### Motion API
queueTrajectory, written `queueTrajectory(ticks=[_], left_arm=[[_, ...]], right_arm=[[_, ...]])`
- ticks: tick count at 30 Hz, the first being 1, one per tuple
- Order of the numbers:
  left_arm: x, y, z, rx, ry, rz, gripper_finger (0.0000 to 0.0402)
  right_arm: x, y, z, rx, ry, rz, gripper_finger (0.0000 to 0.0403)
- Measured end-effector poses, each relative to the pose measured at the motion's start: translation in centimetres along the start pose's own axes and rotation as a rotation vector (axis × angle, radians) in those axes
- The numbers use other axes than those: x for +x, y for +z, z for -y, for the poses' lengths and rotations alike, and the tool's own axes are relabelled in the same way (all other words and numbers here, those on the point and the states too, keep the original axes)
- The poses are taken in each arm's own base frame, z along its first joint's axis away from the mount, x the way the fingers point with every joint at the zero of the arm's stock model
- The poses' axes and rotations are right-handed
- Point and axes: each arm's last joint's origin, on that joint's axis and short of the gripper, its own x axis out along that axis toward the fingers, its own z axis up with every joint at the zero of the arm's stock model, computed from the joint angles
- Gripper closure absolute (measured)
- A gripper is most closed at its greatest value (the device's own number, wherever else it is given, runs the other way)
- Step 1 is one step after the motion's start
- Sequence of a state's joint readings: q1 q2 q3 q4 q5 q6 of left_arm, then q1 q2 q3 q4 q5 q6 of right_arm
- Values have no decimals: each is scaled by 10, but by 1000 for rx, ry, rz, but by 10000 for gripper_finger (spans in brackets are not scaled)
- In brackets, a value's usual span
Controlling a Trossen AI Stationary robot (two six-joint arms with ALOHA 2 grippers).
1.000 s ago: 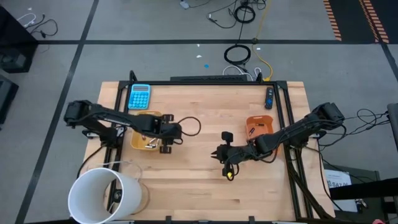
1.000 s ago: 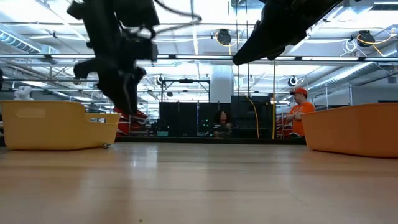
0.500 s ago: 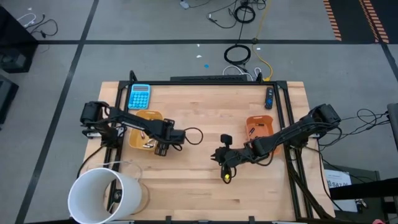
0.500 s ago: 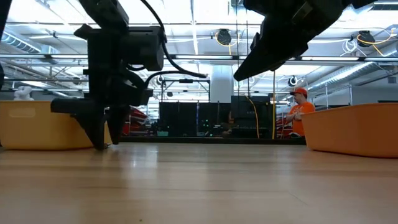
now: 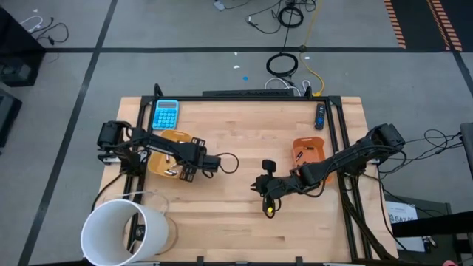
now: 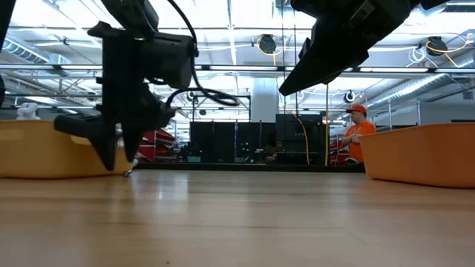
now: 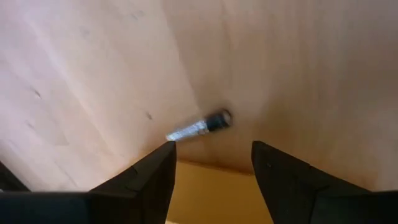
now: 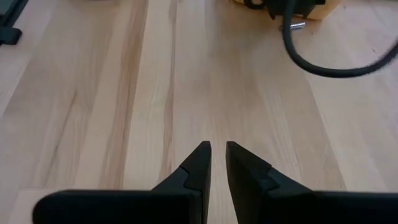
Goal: Sort batteries
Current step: Put the silver battery into the yellow bin
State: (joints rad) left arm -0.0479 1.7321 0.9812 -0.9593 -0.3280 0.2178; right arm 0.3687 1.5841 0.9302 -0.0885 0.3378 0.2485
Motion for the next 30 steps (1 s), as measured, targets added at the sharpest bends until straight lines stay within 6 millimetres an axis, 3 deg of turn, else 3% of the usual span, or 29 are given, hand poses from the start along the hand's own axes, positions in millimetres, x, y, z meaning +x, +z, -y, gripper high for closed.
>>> queueTrajectory(ticks=[16, 23, 30], left_arm=[[0, 6, -4, 293, 72, 45, 183], [17, 14, 1, 364, 50, -14, 187], [30, 19, 5, 394, 39, -78, 224]], right_arm=[[0, 0, 0, 0, 1, 4, 362], [0, 0, 0, -1, 1, 4, 362], [0, 0, 0, -1, 1, 4, 362]])
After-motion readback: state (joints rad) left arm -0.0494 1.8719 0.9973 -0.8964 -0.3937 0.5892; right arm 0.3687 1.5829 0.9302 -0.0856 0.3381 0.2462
